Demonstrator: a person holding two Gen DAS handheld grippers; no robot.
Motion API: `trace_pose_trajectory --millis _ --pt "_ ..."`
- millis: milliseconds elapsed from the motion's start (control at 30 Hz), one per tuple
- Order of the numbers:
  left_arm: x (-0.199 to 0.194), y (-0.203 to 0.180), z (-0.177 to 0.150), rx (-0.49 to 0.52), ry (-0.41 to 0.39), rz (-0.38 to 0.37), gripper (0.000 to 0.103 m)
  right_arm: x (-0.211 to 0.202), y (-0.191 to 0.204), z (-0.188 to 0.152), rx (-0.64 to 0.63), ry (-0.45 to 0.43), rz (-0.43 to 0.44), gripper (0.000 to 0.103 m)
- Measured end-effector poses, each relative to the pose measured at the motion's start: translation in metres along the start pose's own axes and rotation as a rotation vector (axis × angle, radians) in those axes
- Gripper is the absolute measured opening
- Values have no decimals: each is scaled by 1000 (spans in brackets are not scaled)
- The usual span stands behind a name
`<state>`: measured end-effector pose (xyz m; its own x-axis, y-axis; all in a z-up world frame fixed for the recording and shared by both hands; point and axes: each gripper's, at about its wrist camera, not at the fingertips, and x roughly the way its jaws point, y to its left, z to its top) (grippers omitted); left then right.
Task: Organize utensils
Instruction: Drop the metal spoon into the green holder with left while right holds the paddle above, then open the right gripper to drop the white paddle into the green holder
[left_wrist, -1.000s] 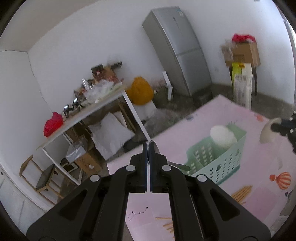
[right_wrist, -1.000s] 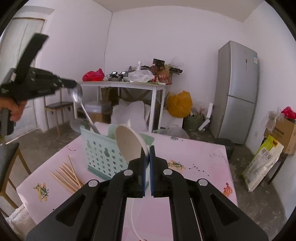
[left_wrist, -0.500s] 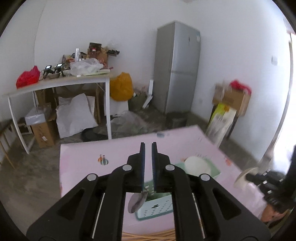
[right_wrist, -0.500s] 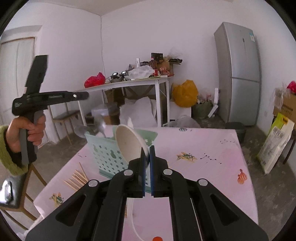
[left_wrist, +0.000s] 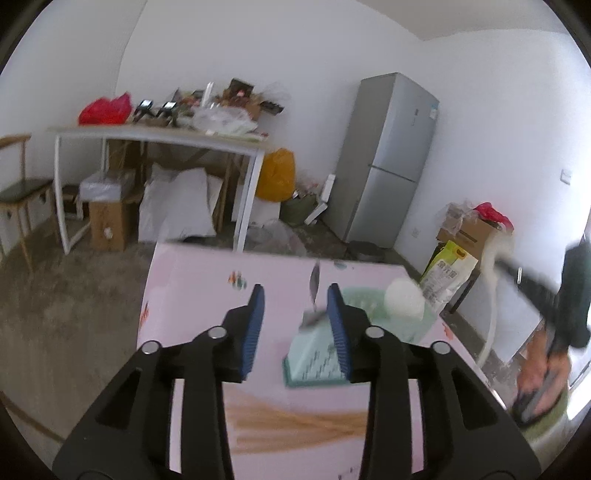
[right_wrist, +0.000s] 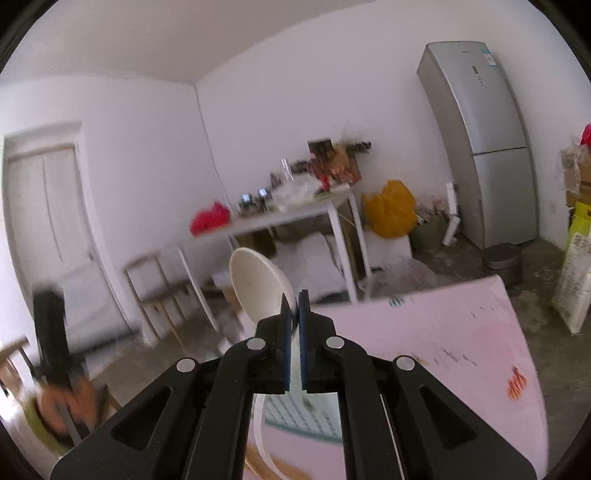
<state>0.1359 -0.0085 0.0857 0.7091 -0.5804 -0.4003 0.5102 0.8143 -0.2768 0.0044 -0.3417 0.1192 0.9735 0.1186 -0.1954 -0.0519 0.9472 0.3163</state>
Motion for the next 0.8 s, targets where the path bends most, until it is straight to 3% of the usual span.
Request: trace_pose_trajectory --millis 167,433,600,800 --pt "-9 10 -49 -68 55 13 44 25 -9 25 61 -56 68 4" --pt "-17 20 -105 -108 146 43 47 72 -22 28 62 -84 4 4" --pt "-16 28 -121 -118 182 58 48 93 -26 8 36 -67 -37 4" --pt "-16 28 -123 -117 179 62 49 99 -28 -30 -12 13 -75 5"
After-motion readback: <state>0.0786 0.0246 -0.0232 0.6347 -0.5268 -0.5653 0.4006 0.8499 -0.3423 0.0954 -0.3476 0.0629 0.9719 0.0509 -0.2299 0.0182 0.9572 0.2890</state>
